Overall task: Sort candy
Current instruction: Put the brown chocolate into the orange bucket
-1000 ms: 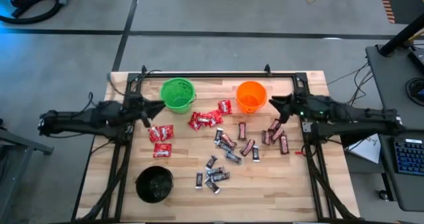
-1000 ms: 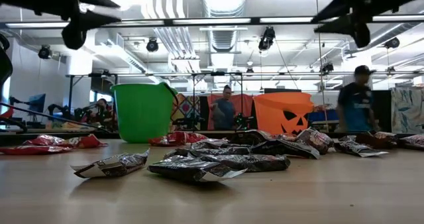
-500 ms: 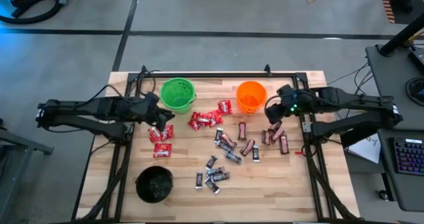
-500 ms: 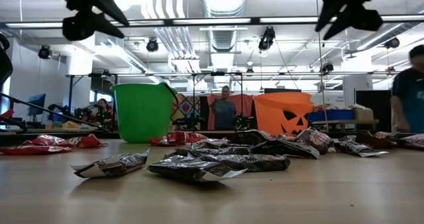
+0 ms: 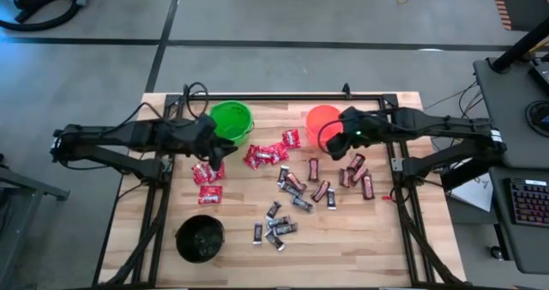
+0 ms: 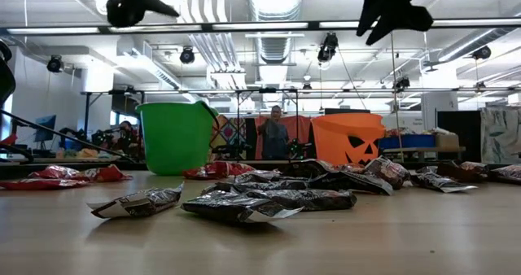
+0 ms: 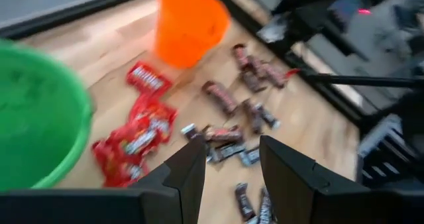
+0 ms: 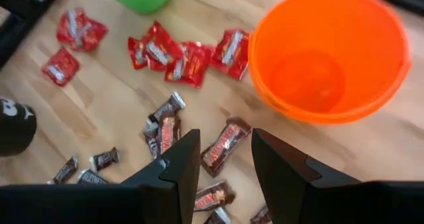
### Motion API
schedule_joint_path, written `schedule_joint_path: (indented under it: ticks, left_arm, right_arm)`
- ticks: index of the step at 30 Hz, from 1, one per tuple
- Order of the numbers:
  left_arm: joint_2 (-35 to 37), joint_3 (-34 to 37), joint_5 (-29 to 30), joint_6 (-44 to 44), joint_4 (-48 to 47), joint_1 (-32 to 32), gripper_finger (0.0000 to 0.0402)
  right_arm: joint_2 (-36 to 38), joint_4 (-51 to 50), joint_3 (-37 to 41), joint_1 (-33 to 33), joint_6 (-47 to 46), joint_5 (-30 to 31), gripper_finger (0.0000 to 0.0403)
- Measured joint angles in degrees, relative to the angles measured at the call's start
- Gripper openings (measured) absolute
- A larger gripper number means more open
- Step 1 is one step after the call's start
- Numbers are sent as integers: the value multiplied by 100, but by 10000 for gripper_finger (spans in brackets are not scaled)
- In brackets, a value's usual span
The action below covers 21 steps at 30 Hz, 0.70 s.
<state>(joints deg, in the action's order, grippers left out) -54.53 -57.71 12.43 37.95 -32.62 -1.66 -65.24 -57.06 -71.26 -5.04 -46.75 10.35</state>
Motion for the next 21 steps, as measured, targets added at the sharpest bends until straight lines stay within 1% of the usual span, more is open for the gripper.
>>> schedule_joint_path:
  ticks: [4,6,9,13,17,21]
  left_arm:
    - [206,37,-4,-540,405,-43,127]
    - [285,40,-1,-733,391,-43,127]
    - [377,43,6,-1078,368,-40,127]
    - [462,47,8,-1470,249,-38,127]
    - [552,50,6,-1687,130,-38,127]
    - [626,50,6,-1912,116,-38,127]
  right_arm:
    - [-297,-109,0,20,-563,-556,144]
    - [-416,-223,2,102,-920,-797,159]
    - [-596,-274,5,319,-1418,-967,189]
    - [-849,-269,7,603,-2350,-1395,221]
    - [-1300,-265,3,987,-3325,-1502,237]
    - [-1879,-231,-35,1274,-3955,-1506,246]
